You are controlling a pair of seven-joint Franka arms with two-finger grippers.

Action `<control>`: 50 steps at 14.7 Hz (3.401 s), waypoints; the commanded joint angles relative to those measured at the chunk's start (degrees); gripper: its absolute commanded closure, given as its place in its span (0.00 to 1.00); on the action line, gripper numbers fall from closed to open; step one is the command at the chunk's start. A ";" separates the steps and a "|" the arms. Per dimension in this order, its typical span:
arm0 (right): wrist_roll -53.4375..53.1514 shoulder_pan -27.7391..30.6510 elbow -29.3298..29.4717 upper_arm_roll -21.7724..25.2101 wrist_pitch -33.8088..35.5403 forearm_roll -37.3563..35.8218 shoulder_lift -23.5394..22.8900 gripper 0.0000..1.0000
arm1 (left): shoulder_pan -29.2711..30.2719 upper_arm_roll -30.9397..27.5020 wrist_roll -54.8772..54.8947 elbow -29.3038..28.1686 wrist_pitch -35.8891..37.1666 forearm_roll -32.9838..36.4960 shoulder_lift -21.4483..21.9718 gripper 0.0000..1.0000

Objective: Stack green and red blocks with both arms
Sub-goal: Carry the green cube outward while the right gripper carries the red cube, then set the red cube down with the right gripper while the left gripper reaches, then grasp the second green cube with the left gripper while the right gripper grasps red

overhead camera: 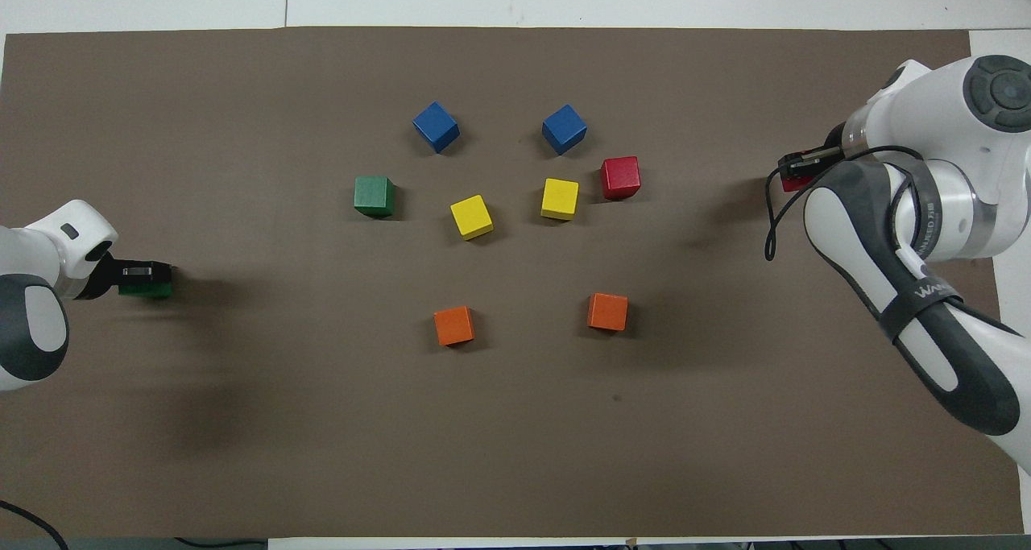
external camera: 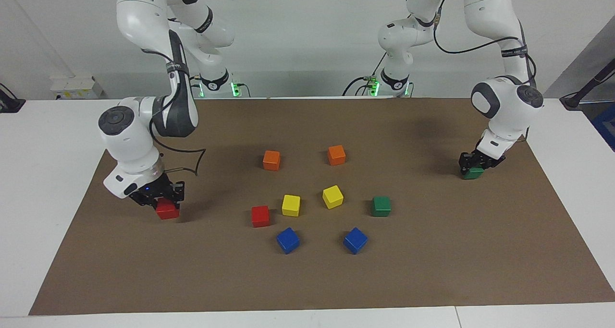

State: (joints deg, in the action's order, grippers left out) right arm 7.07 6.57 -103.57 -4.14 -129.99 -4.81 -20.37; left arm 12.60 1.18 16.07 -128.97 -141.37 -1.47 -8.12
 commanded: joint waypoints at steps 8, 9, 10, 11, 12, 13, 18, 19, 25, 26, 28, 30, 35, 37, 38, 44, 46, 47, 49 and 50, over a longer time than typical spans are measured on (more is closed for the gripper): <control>0.57 1.77 -5.85 -0.87 -5.36 0.33 0.42 1.00 | 0.94 0.49 4.50 5.80 6.68 -0.12 -0.32 0.00; 0.57 1.78 -5.94 -0.87 -5.36 0.33 0.42 1.00 | 0.68 0.49 4.50 9.93 11.07 -0.12 -0.49 0.00; 0.57 1.86 -6.29 -0.87 -5.36 0.33 0.51 1.00 | 0.15 0.58 4.50 14.06 15.12 -0.03 -0.75 0.00; 0.57 2.30 -6.64 -0.87 -5.36 0.42 0.59 1.00 | -0.46 0.66 4.50 17.84 18.46 -0.03 -1.45 0.00; 0.49 2.39 -6.73 -0.87 -5.45 0.42 0.68 1.00 | -1.95 0.75 4.50 21.53 21.45 -0.03 -1.89 0.00; 0.49 2.39 -6.91 -0.87 -5.45 0.42 0.77 1.00 | -3.96 0.67 4.32 24.44 23.57 -0.03 -2.51 0.00; 0.22 2.57 -8.83 -0.87 -8.07 0.68 0.95 1.00 | -18.90 0.75 -9.81 33.34 26.32 -0.73 -6.29 0.00; 0.22 2.57 -9.54 -0.87 -9.22 0.68 0.95 1.00 | -20.75 0.75 -10.87 33.61 26.23 -1.86 -6.82 0.00; 0.05 2.22 -7.71 -0.87 -5.91 0.68 2.08 0.00 | -29.11 0.49 -14.05 36.69 23.26 -2.33 -14.54 0.00; 0.05 2.04 -6.22 -0.96 -3.11 0.68 2.96 0.00 | -29.82 0.49 -15.09 36.69 21.68 -1.62 -15.95 0.00; 0.05 1.78 -1.75 -1.05 4.18 0.68 4.46 0.00 | -31.14 0.49 -15.98 36.69 20.08 -0.04 -17.89 0.00; -0.13 1.25 5.45 -1.23 12.96 0.77 4.46 0.00 | -31.14 0.49 -16.07 36.60 19.38 0.59 -18.68 0.00; -17.04 -9.79 15.59 -1.23 18.63 0.33 1.65 0.04 | -31.05 0.49 -19.15 33.09 13.23 1.29 -19.21 0.00; -23.83 -14.47 16.46 -1.14 18.63 0.33 0.17 0.04 | -31.14 0.40 -19.32 32.47 12.96 1.29 -19.21 0.00; -24.90 -15.88 18.82 -1.14 18.72 0.24 -1.58 0.03 | -31.05 0.40 -19.41 31.95 12.26 1.29 -19.21 0.00; -27.90 -20.11 23.85 -1.05 17.23 -1.07 -8.45 0.02 | -31.75 0.40 -21.87 26.67 6.81 1.29 -18.77 0.01; -29.30 -20.20 23.85 -1.14 14.86 -1.08 -9.86 0.02 | -31.76 0.40 -23.00 26.58 6.81 1.29 -18.69 0.20; -30.35 -20.28 23.85 -1.14 14.42 -1.16 -10.65 0.02 | -31.76 0.40 -24.06 26.67 6.81 1.29 -18.69 0.46; -30.98 -20.28 23.85 -1.14 12.49 -1.08 -12.05 0.00 | -31.67 0.40 -24.33 26.93 7.51 1.29 -18.69 1.00; -31.07 -20.28 23.85 -1.14 12.22 -1.08 -12.58 0.00 | -31.49 0.31 -24.25 27.10 7.60 1.38 -18.69 1.00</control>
State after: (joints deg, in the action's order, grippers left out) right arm -22.19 -13.40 -81.74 -5.33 -117.08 -4.85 -30.77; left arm -18.10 2.47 -6.66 -101.05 -133.31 -1.30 -27.67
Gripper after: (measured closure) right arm 0.000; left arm 0.348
